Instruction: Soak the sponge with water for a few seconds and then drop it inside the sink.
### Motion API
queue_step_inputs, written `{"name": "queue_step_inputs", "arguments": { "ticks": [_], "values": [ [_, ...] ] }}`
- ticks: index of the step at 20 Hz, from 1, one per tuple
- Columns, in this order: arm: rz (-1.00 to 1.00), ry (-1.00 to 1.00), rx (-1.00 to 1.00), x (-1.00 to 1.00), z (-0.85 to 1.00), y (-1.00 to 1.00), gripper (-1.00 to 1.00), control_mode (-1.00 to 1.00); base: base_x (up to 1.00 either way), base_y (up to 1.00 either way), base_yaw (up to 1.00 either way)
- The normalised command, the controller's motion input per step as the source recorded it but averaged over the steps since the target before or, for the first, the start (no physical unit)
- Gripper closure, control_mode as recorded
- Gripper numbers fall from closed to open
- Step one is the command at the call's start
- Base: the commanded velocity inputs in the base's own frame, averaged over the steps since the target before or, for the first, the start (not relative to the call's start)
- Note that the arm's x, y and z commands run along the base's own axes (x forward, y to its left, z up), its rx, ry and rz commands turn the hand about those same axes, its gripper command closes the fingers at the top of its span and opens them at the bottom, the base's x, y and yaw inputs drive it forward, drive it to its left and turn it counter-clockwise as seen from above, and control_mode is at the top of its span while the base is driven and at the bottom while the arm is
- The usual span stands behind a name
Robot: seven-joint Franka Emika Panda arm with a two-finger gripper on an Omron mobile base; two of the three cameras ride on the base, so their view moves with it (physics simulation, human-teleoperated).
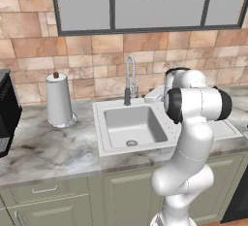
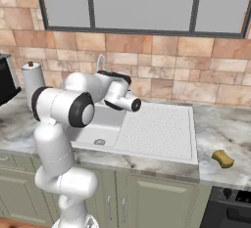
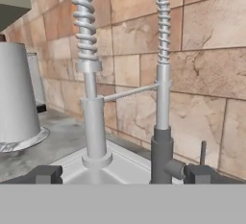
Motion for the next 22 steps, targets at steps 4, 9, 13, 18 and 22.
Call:
{"name": "queue_step_inputs", "arguments": {
  "ticks": [4, 9, 13, 18, 22],
  "values": [
    [0.00, -0.02, 0.00, 0.15, -0.19, 0.00, -1.00, -1.00, 0.00, 0.00, 0.00],
    [0.00, -0.04, 0.00, 0.20, -0.03, 0.00, -1.00, -1.00, 0.00, 0.00, 0.00],
    [0.00, -0.03, 0.00, 0.20, 0.00, 0.00, -1.00, -1.00, 0.00, 0.00, 0.00],
    [0.00, -0.01, 0.00, 0.17, 0.00, 0.00, -1.00, -1.00, 0.00, 0.00, 0.00],
    [0.00, 0.00, 0.00, 0.23, 0.00, 0.00, -1.00, -1.00, 0.00, 0.00, 0.00]
  ]
}}
